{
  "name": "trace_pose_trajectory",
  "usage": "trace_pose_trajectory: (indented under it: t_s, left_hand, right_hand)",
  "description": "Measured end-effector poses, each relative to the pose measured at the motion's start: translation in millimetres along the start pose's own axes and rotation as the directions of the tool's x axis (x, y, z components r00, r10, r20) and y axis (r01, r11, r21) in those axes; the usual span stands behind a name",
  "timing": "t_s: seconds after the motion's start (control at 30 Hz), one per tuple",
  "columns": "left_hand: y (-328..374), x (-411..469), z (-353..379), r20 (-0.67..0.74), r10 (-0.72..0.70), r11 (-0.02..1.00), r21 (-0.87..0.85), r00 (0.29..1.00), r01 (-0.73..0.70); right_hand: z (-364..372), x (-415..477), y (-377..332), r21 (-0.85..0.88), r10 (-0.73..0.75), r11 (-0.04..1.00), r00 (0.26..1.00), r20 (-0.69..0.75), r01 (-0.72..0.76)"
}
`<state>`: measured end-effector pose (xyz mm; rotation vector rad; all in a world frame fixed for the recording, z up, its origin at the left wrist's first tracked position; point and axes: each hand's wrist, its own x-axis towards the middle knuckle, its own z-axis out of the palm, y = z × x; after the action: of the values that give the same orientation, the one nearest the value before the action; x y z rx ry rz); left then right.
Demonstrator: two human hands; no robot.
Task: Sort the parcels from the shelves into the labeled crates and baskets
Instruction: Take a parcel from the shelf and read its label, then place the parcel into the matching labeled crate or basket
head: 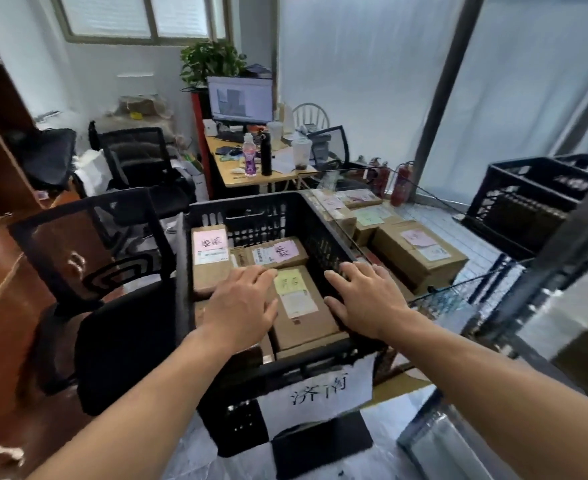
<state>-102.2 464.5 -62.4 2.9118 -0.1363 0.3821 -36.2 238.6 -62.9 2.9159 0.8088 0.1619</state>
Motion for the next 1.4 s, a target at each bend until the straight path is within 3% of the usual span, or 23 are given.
trace_pose_trajectory:
  t_s: [0.17, 0.3, 0.43, 0.57, 0.77, 0.93, 1.17, 1.4]
  left_hand:
    - [66, 26, 8, 0.01, 0.141, 0.989, -0.042, 0.99, -0.141]
    - [142, 34, 19, 0.006, 0.273, 0.956, -0.115, 0.962, -0.271]
    - [239, 24, 31, 0.005, 0.441, 0.884, -0.175, 0.898, -0.433]
    - [343, -8, 43, 0.024, 0.586, 0.787, -0.257, 0.81, -0.561]
    - [506, -75, 54, -0.006, 0.786, 0.589, -0.3, 0.619, -0.751]
    - [637, -154, 55, 0.01, 0.884, 0.431, -0.406, 0.468, -0.806]
    - [774, -269, 48, -0.016, 0.986, 0.14, -0.477, 0.168, -0.867]
    - [871, -383, 29, -0.093, 0.99, -0.141, -0.509, -0.109, -0.849]
  right_hand:
    - [-12, -59, 55, 0.027, 0.232, 0.972, 0.973, 0.006, -0.233]
    - [-16, -130, 102, 0.037, 0.417, 0.908, 0.909, 0.019, -0.417]
    - [-17, -231, 141, 0.029, 0.583, 0.812, 0.812, 0.019, -0.584]
    - [-20, -348, 175, 0.003, 0.758, 0.651, 0.651, 0.048, -0.759]
    - [-36, -532, 208, -0.04, 0.916, 0.4, 0.398, 0.051, -0.916]
    - [-54, -674, 211, -0.087, 0.982, 0.184, 0.18, 0.049, -0.979]
    - [-66, -839, 169, -0.118, 0.996, -0.093, -0.094, 0.003, -0.989]
    - [-67, -961, 109, -0.141, 0.923, -0.384, -0.385, -0.024, -0.912]
